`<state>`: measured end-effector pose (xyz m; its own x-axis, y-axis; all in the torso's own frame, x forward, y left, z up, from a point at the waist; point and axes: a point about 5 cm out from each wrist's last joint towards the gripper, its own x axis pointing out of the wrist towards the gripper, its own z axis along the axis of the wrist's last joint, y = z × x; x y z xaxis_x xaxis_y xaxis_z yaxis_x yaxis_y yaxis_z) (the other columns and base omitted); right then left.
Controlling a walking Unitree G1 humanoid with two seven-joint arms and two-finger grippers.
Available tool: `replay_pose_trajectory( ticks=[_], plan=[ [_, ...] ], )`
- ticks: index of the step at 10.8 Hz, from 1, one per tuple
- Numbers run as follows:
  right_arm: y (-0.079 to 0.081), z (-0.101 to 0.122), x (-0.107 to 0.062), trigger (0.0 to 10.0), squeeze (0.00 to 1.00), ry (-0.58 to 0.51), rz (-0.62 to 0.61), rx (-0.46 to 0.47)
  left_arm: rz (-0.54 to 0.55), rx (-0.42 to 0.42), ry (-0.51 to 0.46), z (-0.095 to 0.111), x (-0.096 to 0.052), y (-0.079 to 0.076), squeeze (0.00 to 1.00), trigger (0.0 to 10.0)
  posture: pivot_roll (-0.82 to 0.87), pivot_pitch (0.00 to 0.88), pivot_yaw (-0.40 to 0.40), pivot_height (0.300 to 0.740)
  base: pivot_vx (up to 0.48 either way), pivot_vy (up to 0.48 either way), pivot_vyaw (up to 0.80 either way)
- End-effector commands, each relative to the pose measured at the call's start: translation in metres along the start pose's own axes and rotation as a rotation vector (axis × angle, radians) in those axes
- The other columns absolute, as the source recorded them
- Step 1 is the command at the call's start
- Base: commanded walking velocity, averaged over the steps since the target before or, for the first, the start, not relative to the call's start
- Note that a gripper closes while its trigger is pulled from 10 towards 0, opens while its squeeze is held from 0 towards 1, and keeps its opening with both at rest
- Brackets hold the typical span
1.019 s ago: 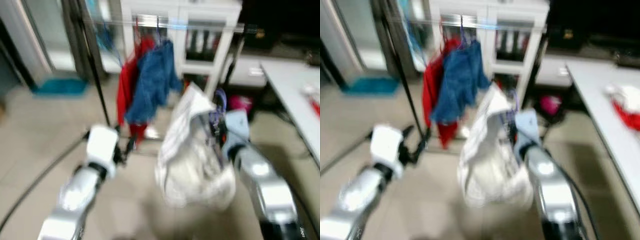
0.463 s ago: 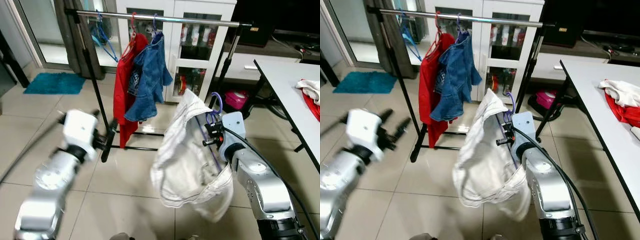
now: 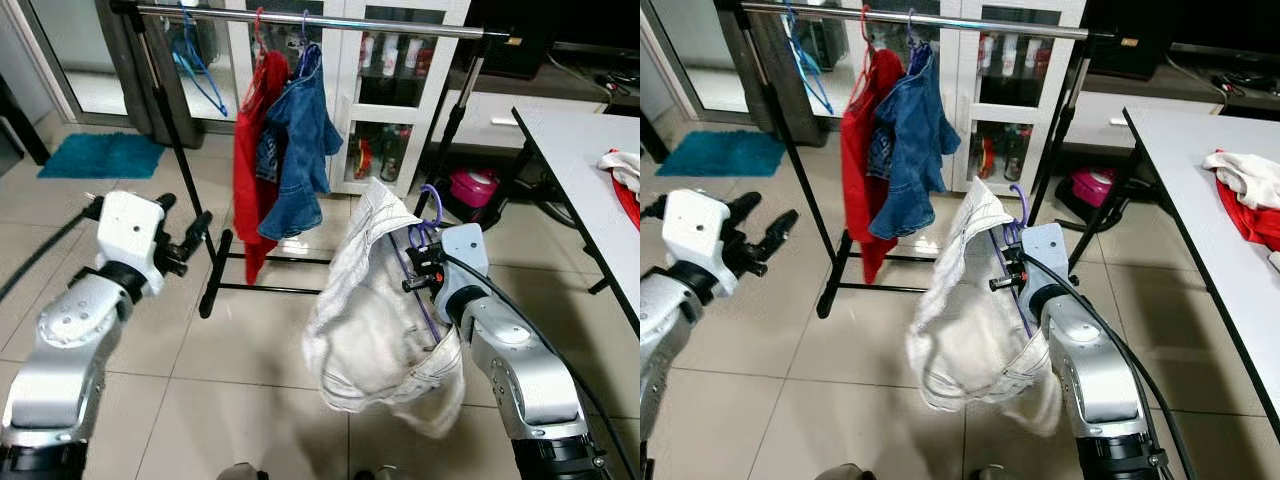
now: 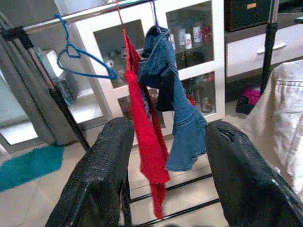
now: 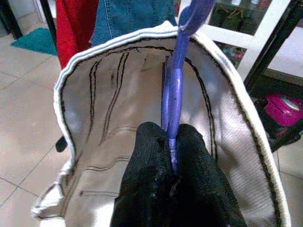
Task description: Hang hanger
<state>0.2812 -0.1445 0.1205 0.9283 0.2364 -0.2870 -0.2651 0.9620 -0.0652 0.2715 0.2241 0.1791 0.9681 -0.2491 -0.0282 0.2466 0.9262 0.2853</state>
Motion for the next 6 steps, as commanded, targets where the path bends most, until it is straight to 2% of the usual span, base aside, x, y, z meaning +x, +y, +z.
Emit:
replay_pose_trajectory(
  ticks=[1, 6],
  plan=[
    [0.0015, 0.0224, -0.0014, 0.0, 0.0, -0.091, 0.012, -0.021, -0.002, 0.008, -0.01, 0.002, -0.0005, 0.0041, 0.0, 10.0, -0.02, 0.019, -0.039, 0.74, 0.0, 0.0, 0.0],
    [0.0037, 0.0228, -0.0015, 0.0, 0.0, -0.09, 0.03, -0.023, -0.023, 0.005, -0.003, -0.0022, -0.0025, -0.0032, 0.0, 10.0, -0.02, 0.02, -0.049, 0.74, 0.0, 0.0, 0.0]
  ],
)
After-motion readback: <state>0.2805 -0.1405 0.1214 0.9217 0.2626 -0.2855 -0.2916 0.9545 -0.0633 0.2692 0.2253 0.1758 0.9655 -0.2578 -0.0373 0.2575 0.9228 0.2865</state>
